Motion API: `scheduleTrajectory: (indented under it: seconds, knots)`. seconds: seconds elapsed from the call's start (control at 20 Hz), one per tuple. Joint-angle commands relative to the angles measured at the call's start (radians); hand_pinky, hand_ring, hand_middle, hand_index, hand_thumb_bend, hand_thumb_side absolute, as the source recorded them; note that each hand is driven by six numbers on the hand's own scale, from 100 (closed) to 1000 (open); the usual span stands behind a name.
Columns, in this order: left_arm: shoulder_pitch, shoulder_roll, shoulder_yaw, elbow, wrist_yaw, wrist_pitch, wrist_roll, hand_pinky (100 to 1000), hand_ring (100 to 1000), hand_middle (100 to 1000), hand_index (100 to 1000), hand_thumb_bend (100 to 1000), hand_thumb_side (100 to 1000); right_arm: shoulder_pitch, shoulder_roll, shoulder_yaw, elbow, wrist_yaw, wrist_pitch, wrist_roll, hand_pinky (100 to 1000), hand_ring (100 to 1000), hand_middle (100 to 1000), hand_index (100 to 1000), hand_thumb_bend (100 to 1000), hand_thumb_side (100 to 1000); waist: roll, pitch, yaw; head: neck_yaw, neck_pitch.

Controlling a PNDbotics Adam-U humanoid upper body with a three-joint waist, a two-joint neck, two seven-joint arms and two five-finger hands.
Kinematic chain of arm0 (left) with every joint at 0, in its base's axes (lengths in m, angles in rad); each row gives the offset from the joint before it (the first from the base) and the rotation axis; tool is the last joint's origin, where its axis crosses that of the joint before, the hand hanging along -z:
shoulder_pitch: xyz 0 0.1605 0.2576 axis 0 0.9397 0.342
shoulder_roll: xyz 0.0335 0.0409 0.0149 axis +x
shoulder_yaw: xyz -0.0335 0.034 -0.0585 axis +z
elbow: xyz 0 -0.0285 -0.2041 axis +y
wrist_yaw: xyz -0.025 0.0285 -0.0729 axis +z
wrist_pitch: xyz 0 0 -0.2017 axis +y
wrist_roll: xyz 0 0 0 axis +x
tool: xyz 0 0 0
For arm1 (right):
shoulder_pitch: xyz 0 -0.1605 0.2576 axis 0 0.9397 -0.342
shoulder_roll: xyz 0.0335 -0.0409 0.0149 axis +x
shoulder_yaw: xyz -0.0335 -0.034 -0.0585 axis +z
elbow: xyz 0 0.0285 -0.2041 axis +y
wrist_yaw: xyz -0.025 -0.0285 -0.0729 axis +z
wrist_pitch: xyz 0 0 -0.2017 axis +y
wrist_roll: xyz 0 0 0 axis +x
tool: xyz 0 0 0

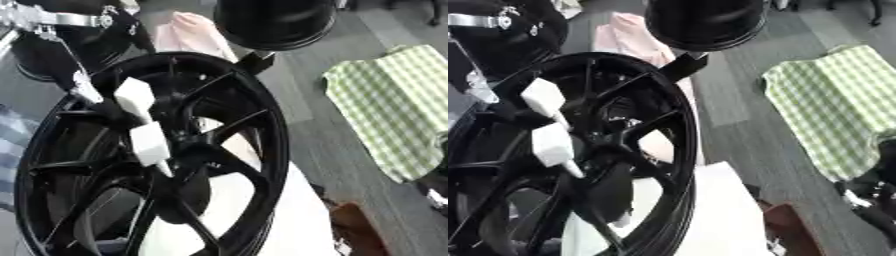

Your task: Pull the pin out of the wheel hub.

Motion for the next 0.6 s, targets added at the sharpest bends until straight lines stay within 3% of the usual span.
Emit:
scheduleTrajectory:
  seconds: [0.05, 0.35, 0.6]
  knots:
    - [-0.032, -0.004, 0.024, 0.043, -0.028, -0.188, -0.156, 864, 841, 796, 860, 814, 440, -0.006, -0.031, 0.000, -0.015, -0.001, 0.000, 0.002, 495, 655, 511, 678, 516, 294, -0.011, -0.022, -0.001, -0.001, -0.015]
    - [-0.036, -0.037, 0.013, 0.116, -0.027, -0.236, -0.156, 859, 839, 776, 857, 777, 433, -0.009, -0.030, 0.001, -0.015, -0.001, 0.000, 0.003, 495, 655, 510, 678, 517, 293, -0.011, -0.020, -0.005, 0.002, -0.016]
    - [-0.037, -0.054, 0.007, 0.160, -0.036, -0.270, -0.156, 840, 819, 735, 842, 752, 375, -0.010, -0.029, 0.002, -0.015, -0.001, 0.001, 0.003, 495, 656, 511, 678, 517, 293, -0.012, -0.019, -0.006, 0.005, -0.016]
